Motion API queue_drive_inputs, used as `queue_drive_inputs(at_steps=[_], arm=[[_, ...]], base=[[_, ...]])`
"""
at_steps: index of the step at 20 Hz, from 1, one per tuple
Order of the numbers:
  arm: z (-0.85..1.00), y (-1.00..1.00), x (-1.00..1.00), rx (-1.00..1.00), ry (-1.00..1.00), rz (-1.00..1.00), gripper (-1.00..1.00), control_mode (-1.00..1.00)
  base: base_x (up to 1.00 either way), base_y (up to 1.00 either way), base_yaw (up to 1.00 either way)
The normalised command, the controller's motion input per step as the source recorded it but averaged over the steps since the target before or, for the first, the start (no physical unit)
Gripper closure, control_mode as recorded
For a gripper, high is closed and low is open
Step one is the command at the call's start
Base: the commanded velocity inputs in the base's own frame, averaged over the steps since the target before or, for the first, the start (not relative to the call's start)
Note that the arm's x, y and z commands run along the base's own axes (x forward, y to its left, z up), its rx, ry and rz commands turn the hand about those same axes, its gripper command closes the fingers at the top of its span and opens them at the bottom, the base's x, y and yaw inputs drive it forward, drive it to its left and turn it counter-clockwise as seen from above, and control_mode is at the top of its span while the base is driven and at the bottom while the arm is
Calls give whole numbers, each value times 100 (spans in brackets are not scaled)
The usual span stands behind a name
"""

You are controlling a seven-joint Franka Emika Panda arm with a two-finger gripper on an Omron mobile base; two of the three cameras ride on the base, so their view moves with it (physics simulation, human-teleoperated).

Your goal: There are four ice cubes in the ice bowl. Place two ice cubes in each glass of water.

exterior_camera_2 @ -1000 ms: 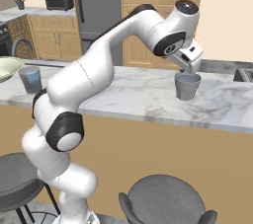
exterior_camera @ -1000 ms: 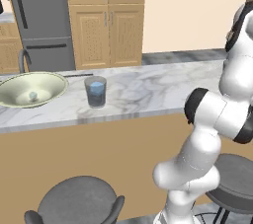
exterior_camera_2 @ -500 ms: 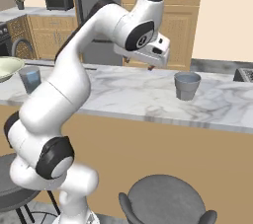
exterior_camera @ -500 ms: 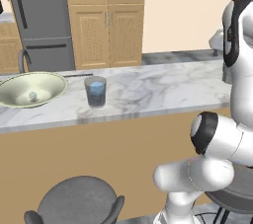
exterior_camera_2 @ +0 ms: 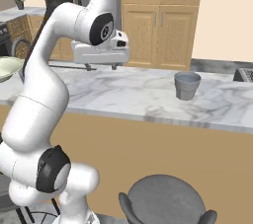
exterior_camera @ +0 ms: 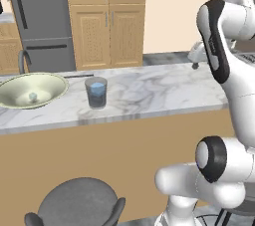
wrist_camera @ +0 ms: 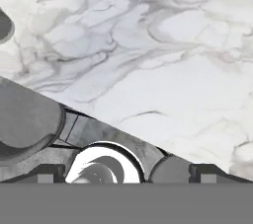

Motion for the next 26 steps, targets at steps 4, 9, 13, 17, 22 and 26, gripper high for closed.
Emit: queue_drive_inputs(at_steps=[4,9,13,17,22,26], arm=[[0,100,-9,-11,0,58,-100,-100],[0,99,0,0,0,50,-100,-100],[0,100,0,0,0,42,-100,-100],[0,100,0,0,-3,35,-100,-100],[0,100,0,-3,0,33,-100,-100],[0,100,0,-3,0,32,-100,-100]], base=[[0,0,0],[0,0,0],[0,0,0],[0,0,0],[0,0,0],[0,0,0]])
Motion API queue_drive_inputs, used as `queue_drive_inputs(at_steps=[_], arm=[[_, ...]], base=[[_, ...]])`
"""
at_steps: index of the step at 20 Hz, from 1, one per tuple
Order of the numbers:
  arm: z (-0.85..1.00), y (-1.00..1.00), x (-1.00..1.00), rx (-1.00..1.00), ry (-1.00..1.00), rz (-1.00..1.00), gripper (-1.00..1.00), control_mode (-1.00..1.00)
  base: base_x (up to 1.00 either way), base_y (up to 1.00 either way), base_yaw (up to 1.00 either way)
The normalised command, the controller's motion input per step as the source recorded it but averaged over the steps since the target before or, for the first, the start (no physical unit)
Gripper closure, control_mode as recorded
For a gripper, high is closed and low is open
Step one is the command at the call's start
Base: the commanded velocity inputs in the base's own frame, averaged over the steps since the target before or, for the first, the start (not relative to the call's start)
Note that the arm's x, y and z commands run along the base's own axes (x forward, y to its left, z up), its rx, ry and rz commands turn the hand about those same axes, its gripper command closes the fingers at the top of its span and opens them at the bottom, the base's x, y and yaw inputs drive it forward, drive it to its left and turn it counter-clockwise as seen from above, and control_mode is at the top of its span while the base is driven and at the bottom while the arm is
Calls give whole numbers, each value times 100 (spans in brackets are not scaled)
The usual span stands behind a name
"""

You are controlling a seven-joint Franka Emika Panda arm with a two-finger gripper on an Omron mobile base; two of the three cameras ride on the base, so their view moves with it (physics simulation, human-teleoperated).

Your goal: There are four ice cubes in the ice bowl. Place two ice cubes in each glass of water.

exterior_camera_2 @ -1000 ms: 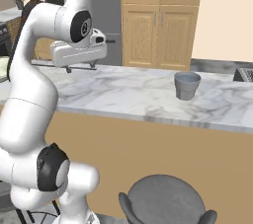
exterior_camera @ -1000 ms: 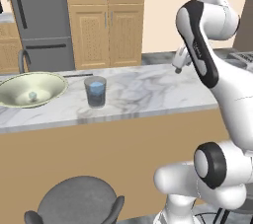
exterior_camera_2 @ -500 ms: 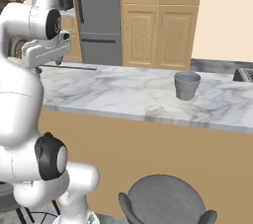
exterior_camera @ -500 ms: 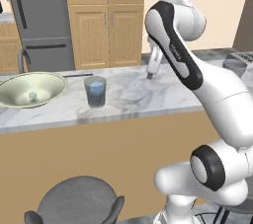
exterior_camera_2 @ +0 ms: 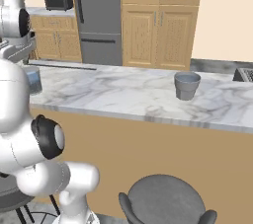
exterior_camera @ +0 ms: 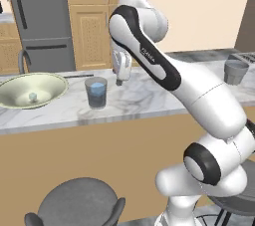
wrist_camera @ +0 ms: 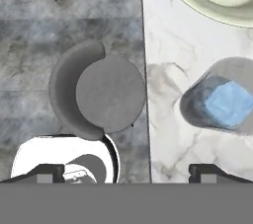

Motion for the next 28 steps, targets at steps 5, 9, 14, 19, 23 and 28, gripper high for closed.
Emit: queue_drive_inputs(at_steps=[5,9,14,19,23,28], arm=[[0,97,0,-4,0,23,-100,-100],[0,59,0,0,0,4,-100,-100],[0,51,3,0,-4,-9,-100,-100],[-4,63,7,0,-3,-19,-100,-100],[-19,35,19,0,-2,-12,-100,-100],[-28,1,26,3,-1,-8,-100,-100]], base=[[0,0,0],[0,0,0],[0,0,0],[0,0,0],[0,0,0],[0,0,0]])
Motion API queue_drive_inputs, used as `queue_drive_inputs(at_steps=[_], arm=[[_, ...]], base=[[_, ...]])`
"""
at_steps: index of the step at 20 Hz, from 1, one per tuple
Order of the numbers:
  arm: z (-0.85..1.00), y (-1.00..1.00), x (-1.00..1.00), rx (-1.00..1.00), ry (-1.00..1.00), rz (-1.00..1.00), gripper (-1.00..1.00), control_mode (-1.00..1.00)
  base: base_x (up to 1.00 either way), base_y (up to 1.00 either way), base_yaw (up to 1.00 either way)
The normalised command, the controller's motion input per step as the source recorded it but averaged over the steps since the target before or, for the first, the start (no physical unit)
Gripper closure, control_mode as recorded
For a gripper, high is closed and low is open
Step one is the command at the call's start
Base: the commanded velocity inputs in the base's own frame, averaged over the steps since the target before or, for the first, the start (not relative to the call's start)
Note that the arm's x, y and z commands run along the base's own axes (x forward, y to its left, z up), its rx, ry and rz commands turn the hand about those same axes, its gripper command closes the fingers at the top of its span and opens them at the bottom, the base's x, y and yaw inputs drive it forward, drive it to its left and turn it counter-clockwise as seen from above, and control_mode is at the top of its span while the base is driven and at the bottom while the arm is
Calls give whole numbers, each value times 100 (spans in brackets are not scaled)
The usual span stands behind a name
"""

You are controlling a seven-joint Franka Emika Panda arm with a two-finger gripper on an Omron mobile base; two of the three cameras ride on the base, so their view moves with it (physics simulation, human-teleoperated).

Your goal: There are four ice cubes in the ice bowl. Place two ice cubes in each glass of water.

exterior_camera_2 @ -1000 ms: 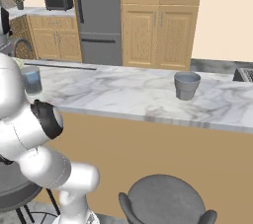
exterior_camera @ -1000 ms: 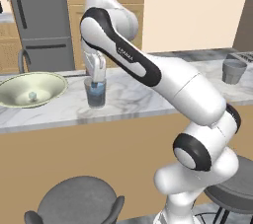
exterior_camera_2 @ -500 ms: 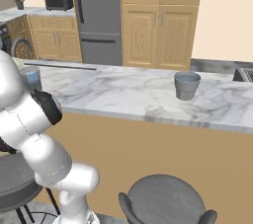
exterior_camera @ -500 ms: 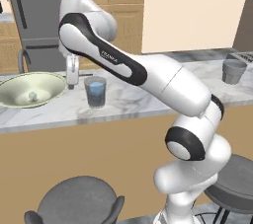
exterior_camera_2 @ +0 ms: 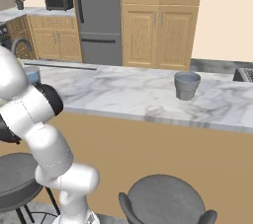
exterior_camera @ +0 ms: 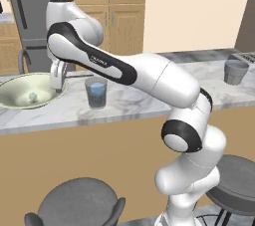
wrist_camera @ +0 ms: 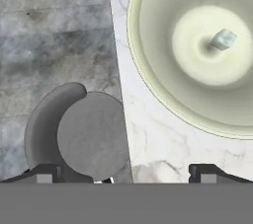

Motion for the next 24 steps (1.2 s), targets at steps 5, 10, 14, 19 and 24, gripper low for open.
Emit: queue_drive_inputs(at_steps=[5,10,14,19,24], arm=[[-21,6,25,5,-1,-4,-100,-100],[-19,31,17,1,0,-2,-100,-100],[-25,29,20,0,0,-3,-100,-100],[-22,14,25,0,0,-3,-100,-100],[-17,29,35,0,0,-6,-100,-100]], base=[[0,0,0],[0,0,0],[0,0,0],[0,0,0],[0,0,0]])
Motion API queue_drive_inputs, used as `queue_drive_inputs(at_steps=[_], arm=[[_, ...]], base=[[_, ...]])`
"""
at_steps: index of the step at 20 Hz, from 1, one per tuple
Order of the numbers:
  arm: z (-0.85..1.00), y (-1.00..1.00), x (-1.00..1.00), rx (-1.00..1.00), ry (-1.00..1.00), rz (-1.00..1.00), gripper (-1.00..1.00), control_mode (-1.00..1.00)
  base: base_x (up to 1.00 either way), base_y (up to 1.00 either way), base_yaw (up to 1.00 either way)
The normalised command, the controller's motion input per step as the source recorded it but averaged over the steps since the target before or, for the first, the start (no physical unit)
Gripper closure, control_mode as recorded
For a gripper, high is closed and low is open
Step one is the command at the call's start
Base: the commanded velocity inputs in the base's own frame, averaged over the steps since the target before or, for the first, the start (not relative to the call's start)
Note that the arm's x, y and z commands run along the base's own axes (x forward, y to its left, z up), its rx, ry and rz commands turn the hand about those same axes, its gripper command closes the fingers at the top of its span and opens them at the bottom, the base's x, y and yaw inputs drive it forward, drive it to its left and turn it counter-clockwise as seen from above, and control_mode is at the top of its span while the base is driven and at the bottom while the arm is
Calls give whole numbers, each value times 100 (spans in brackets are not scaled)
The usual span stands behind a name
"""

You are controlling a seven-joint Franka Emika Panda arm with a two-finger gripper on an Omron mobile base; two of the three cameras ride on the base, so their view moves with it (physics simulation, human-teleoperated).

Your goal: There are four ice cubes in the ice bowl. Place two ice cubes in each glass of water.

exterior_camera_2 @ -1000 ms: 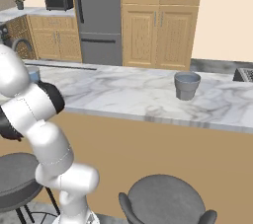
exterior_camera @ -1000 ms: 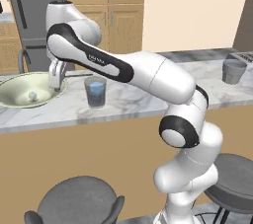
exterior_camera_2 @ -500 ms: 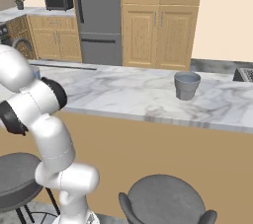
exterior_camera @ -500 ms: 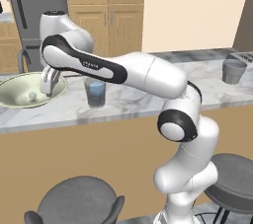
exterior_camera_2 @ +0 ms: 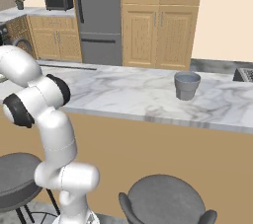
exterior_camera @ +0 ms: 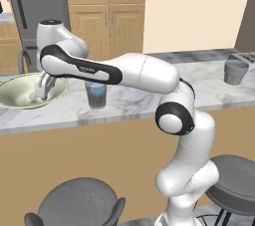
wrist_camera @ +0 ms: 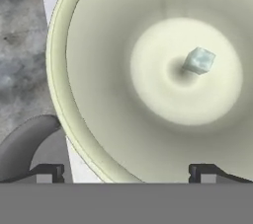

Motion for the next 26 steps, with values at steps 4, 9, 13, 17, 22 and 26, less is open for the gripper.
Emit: queue_drive_inputs(at_steps=[4,9,13,17,22,26], arm=[[-8,42,29,0,0,-8,-100,-100],[-6,28,27,0,0,-9,-100,-100],[-12,2,18,0,0,-12,-100,-100],[-19,0,15,0,0,-12,-100,-100],[-26,0,10,0,0,-6,-100,-100],[-16,1,21,0,0,-1,-100,-100]], base=[[0,0,0],[0,0,0],[0,0,0],[0,0,0],[0,0,0],[0,0,0]])
